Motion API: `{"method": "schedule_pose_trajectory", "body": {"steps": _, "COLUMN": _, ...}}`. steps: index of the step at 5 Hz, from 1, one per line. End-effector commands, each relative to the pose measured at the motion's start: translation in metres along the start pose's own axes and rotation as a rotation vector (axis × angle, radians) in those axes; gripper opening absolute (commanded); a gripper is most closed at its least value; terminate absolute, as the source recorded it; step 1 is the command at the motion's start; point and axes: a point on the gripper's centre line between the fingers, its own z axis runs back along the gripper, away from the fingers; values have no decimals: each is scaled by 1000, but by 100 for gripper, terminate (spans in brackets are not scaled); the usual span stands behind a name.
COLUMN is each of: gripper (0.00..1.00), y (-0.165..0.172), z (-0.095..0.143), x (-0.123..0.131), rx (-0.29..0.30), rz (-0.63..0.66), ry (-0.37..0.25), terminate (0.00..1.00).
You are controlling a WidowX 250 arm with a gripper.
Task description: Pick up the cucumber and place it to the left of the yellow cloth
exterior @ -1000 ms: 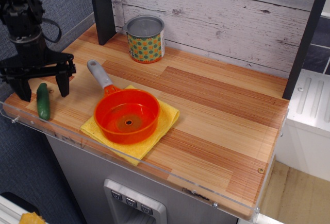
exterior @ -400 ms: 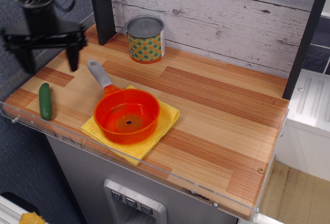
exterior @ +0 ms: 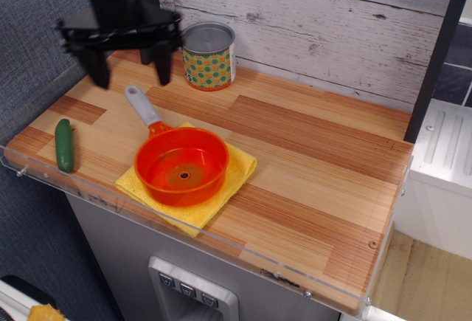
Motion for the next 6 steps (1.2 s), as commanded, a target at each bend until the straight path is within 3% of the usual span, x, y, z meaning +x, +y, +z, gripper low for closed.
{"method": "schedule_pose_trajectory", "body": {"steps": 1, "gripper": 100, "y": -47, "z": 50, "x": 4, "rx": -40, "rz": -178, "ry": -125, "terminate": 0}}
{"method": "schedule_pose_trajectory", "body": {"steps": 3, "gripper": 100, "y": -74, "z": 72, "x": 24, "rx": -66, "rz": -253, "ry": -192, "terminate": 0}}
{"method": "schedule_pose_trajectory", "body": {"steps": 5, "gripper": 100, "y": -92, "z": 79, "x": 30, "rx": -73, "rz": -304, "ry": -213, "terminate": 0}}
{"method": "schedule_pose_trajectory", "body": {"steps": 6, "gripper": 100, "y": -92, "z": 79, "x": 30, "rx": -73, "rz": -304, "ry": -213, "terminate": 100}}
